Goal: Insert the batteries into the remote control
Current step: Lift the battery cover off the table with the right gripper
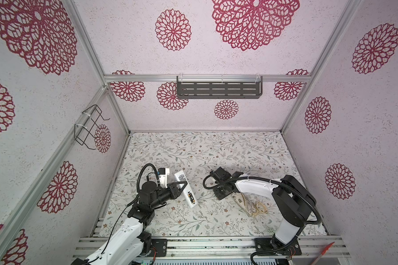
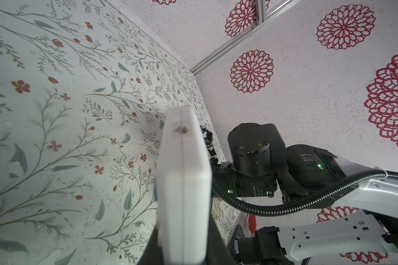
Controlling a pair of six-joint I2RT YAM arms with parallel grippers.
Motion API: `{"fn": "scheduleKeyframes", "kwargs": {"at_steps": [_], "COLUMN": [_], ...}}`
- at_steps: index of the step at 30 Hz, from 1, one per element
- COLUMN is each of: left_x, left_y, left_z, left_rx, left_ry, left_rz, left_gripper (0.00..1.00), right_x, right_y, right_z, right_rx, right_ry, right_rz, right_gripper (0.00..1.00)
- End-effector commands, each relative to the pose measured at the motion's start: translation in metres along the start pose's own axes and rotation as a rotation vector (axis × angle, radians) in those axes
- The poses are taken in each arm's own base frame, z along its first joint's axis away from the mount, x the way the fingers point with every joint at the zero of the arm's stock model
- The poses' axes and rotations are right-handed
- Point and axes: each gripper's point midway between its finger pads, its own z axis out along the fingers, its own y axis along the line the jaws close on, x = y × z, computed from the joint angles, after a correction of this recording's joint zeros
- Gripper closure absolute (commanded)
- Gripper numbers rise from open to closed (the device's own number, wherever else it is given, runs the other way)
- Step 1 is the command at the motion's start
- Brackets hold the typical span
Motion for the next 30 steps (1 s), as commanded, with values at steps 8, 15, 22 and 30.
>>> {"fn": "scheduleKeyframes", "kwargs": {"at_steps": [8,15,22,30], "left_x": [-0.004,-0.005,-0.004,-0.005], "left_y": [-0.007,-0.007,-0.008,-0.008], "left_z": [0.001,0.002,0.001,0.001], "left_rx": [0.028,0.032,0.035,0.035], "left_ry": [-0.019,-0.019,-0.02,-0.023], "left_rz": [0.035,0.036,0.034,0.032], "left_gripper": [1.0,1.0,1.0,1.0], "right_x": [0.014,0.015,0.015,0.013], "right_y": [-0.002,-0.005,-0.003,-0.002], "right_z": [0.0,-0.003,-0.003,-0.007], "right_rx": [0.036,0.052,0.051,0.046], "right_ry": [0.049,0.05,0.052,0.038], "right_rz": [-0.009,-0.005,-0.009,-0.012], "right_gripper": [0.65,0.64,0.68,0.74]}}
